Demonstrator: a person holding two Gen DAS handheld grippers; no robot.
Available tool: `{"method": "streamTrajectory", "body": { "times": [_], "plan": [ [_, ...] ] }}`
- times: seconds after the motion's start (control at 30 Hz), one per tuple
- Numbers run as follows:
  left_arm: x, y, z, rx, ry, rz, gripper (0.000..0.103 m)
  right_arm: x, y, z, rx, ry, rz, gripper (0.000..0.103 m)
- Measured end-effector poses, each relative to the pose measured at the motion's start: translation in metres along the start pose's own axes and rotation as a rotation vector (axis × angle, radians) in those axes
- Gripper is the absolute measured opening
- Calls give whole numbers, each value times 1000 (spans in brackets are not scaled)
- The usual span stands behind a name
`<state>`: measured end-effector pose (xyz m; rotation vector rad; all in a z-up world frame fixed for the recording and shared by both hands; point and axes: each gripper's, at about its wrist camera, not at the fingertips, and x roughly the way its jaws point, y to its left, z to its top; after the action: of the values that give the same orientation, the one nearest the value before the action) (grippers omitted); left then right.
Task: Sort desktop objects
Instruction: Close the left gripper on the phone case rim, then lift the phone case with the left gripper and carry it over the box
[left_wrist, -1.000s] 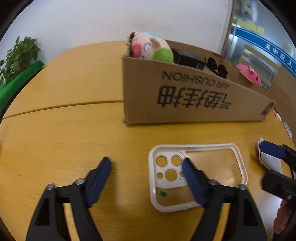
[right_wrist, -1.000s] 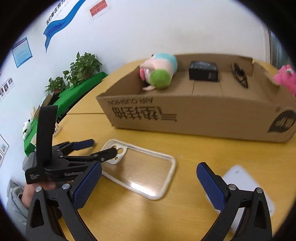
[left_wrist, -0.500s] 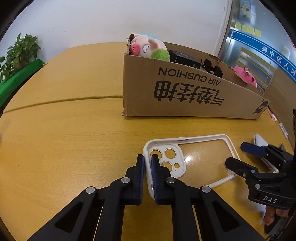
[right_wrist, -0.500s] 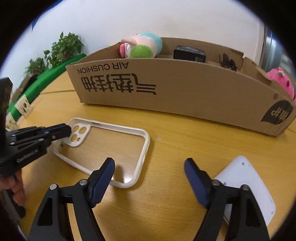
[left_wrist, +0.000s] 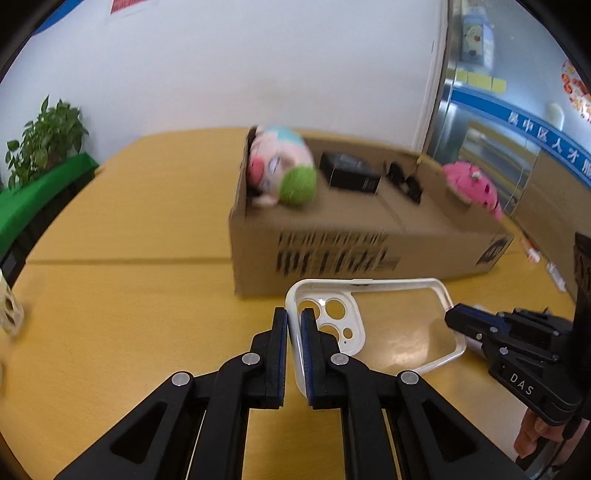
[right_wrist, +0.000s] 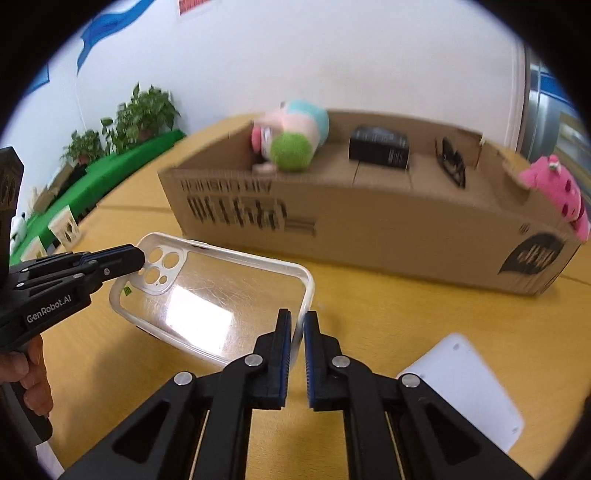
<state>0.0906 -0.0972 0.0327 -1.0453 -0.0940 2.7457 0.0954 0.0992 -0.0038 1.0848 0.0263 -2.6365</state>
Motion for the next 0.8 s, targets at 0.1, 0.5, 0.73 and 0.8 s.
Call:
{"method": "streamTrajectory", "body": {
  "times": [0.1, 0.5, 0.73, 0.8],
  "plan": [
    [-16, -20, 34, 45, -89, -36, 6, -24, -15, 20, 46, -64, 22, 6],
    [-3, -86, 152, 154, -208, -159, 6, -98, -88, 113, 76, -274, -169, 6],
    [50, -46, 169, 75, -67, -70, 6, -42, -89, 146, 61, -170, -88, 6],
    [70, -28, 165, 32, 2, -55, 6, -14, -86, 153, 59, -110, -46, 6]
  ]
}}
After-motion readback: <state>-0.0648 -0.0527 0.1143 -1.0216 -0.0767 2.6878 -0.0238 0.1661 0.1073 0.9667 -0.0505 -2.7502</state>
